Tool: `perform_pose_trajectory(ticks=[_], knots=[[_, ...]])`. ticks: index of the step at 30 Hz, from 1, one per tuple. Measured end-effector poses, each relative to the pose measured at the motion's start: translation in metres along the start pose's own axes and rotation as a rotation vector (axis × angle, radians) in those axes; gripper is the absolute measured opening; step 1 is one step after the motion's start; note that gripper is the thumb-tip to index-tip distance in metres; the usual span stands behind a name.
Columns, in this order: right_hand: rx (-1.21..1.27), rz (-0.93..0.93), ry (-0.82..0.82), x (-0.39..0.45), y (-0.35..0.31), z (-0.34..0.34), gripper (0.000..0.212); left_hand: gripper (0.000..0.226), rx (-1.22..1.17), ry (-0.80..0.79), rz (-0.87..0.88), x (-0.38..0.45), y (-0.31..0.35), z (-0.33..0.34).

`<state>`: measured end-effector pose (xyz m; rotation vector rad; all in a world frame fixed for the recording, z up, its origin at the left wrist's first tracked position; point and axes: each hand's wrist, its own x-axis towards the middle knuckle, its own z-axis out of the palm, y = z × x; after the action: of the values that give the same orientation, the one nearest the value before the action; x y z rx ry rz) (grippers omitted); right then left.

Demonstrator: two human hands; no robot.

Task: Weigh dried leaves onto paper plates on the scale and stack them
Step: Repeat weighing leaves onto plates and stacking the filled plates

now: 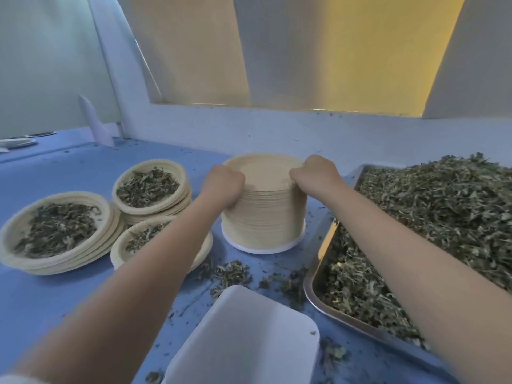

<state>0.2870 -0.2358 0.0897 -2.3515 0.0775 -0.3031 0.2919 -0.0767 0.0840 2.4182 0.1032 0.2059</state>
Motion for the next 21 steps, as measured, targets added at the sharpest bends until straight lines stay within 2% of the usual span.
perform_pose_trajectory(ticks=[3, 6, 10, 13, 17, 21], knots=[[-0.030, -0.014, -0.017, 0.001, -0.001, 0.001, 0.030, 0.028, 0.073, -0.015, 0.042, 0.001, 0.002, -0.002], [-0.141, -0.025, -0.013, 0.000, -0.008, 0.001, 0.002, 0.034, 0.107, -0.044, 0.049, -0.002, 0.010, -0.007], [-0.206, -0.035, 0.050, 0.000, -0.021, -0.008, 0.033, 0.035, 0.097, 0.014, 0.069, -0.005, 0.019, -0.020], [-0.198, -0.067, 0.085, -0.005, -0.030, -0.023, 0.030, 0.035, 0.066, 0.050, 0.093, -0.010, 0.028, -0.032], [-0.208, -0.117, 0.114, -0.024, -0.040, -0.040, 0.011, 0.033, 0.044, 0.104, 0.116, -0.027, 0.040, -0.046], [-0.180, -0.120, 0.118, -0.047, -0.047, -0.048, 0.030, 0.037, 0.037, 0.130, 0.096, -0.048, 0.046, -0.053]])
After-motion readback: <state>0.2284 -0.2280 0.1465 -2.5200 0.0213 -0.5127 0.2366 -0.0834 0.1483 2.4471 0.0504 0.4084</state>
